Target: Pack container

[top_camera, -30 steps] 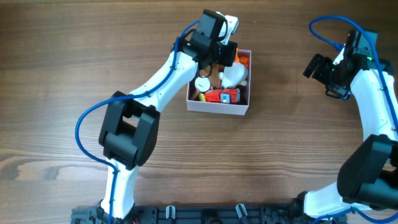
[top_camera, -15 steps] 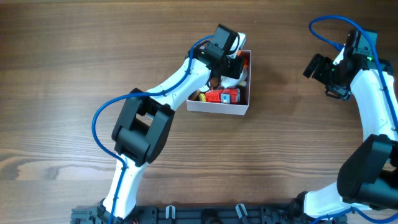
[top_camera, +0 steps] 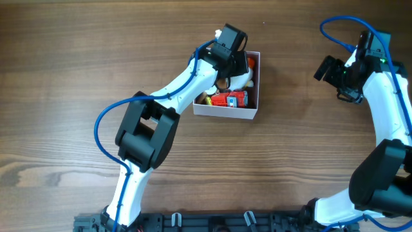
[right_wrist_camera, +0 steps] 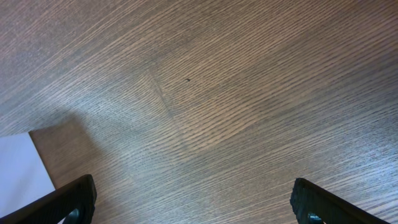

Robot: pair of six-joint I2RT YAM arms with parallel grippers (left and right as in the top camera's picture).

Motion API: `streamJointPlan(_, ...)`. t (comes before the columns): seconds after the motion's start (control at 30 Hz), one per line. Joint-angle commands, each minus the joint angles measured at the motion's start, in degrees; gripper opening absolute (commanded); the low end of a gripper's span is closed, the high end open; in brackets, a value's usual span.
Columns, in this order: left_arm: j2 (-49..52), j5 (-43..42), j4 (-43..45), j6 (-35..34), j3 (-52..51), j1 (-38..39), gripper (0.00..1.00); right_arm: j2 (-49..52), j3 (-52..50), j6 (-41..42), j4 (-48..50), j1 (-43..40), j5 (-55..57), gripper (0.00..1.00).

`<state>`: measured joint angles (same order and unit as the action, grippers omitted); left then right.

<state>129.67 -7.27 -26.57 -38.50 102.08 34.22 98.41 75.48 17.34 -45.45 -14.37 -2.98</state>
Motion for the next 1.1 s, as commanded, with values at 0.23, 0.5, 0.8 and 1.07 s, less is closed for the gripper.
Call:
streamJointPlan(0.23, 2.1, 1.4, 1.4, -23.0, -0.7, -0.3, 0.52, 0.3, -0.1, 0.8, 0.0, -0.3, -0.5, 1.0)
streamJointPlan(0.5, 2.1, 0.7, 3.9, -32.6, -0.7, -0.7, 0.37, 0.3, -0.1, 0.8, 0.0, -0.3, -0.5, 1.0)
streamJointPlan(0.8, 1.4, -4.4, 6.7, -24.5, -0.6, -0.6, 0.34, 0.3, -0.1, 0.8, 0.0, -0.3, -0.5, 1.0)
streamJointPlan(1.07, -2.6, -7.2, 5.9, -19.1, -0.6, -0.6, 0.47, 0.3, -0.1, 0.8, 0.0, -0.3, -0.5, 1.0)
